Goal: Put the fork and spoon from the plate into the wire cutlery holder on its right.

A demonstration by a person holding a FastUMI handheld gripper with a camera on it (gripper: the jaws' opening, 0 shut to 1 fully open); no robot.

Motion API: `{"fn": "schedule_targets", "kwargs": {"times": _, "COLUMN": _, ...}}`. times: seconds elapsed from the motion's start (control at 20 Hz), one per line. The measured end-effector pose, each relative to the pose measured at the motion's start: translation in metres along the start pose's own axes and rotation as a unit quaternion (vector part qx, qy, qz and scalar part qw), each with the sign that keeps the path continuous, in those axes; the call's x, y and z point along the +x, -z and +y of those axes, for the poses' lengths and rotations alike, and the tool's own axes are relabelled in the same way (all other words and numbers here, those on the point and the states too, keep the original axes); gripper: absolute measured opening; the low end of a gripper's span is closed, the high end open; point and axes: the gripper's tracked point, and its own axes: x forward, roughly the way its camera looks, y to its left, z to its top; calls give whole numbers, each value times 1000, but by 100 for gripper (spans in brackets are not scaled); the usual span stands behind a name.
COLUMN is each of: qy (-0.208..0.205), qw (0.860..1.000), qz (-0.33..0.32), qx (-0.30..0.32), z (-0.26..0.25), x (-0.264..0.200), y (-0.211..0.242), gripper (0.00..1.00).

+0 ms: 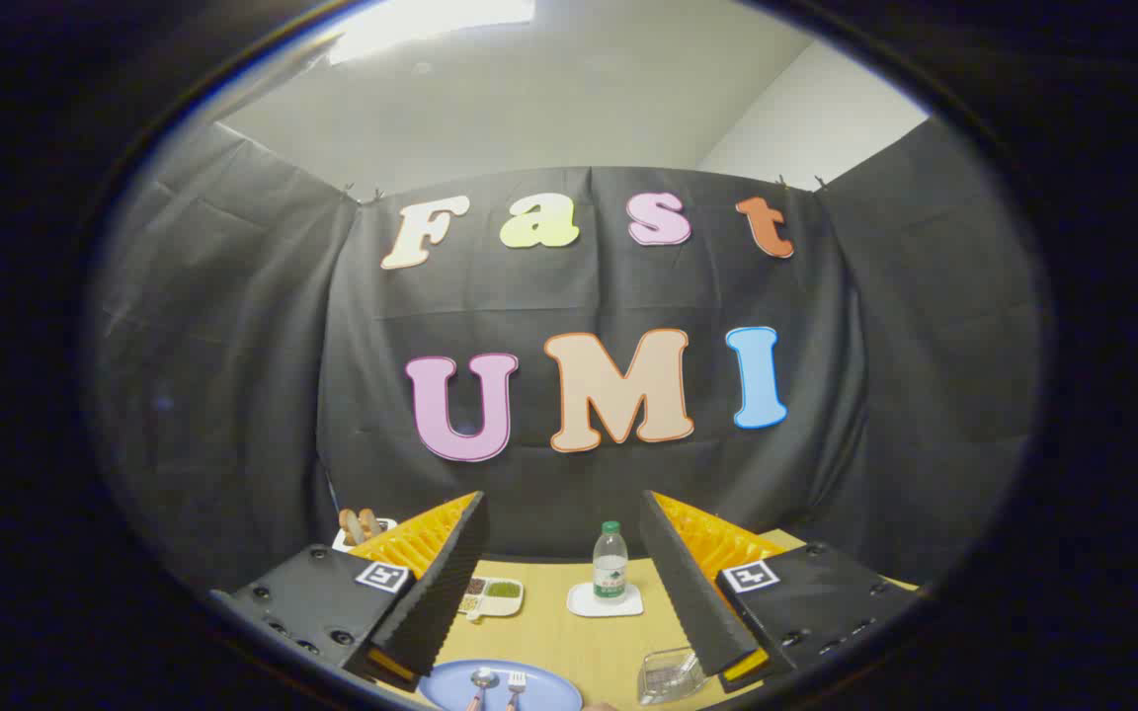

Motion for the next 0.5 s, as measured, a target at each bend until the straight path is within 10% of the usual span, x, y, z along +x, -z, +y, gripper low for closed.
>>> {"fn": "schedule_targets", "kwargs": {"times": 0.5, "qy": -17, "qw": 1000, "qz": -8, "qx": -25, "z": 18, "x": -9, "y": -8, "gripper": 98}}
